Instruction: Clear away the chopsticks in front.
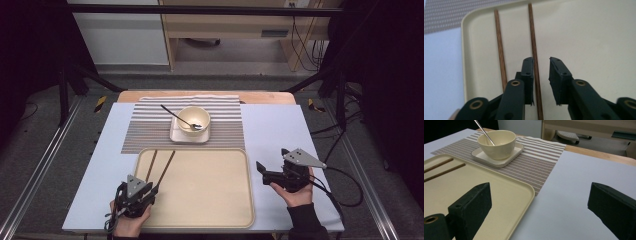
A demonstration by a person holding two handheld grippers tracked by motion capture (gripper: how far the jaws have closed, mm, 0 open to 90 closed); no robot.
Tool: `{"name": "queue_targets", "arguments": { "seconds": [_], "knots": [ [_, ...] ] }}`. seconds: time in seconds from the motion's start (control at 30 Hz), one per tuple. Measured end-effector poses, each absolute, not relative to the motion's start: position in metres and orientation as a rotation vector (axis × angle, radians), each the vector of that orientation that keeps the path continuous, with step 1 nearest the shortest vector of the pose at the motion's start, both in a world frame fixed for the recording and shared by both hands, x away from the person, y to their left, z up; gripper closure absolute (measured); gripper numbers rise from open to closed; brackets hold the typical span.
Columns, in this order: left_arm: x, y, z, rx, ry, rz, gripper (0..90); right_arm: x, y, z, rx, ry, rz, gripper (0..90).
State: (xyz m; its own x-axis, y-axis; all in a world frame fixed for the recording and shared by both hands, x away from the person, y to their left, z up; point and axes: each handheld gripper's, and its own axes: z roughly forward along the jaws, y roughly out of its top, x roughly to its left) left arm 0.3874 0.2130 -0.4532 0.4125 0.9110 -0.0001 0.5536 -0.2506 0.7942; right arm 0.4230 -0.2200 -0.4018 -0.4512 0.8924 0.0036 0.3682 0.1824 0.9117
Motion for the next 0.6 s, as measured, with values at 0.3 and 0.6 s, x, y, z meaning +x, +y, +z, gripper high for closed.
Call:
{"name": "queue_targets", "arguments": {
  "seconds": [0.3, 0.6],
  "knots": [
    [0.416, 0.204, -0.404, 1.987, 1.080, 0.652, 43.8, 0.423, -0.221, -0.402, 1.181, 1.914, 1.239, 5.5],
    [0.435, 0.201, -0.414, 2.081, 0.935, 0.543, 56.2, 0.423, -0.221, -0.401, 1.182, 1.913, 1.245, 5.5]
  ]
}}
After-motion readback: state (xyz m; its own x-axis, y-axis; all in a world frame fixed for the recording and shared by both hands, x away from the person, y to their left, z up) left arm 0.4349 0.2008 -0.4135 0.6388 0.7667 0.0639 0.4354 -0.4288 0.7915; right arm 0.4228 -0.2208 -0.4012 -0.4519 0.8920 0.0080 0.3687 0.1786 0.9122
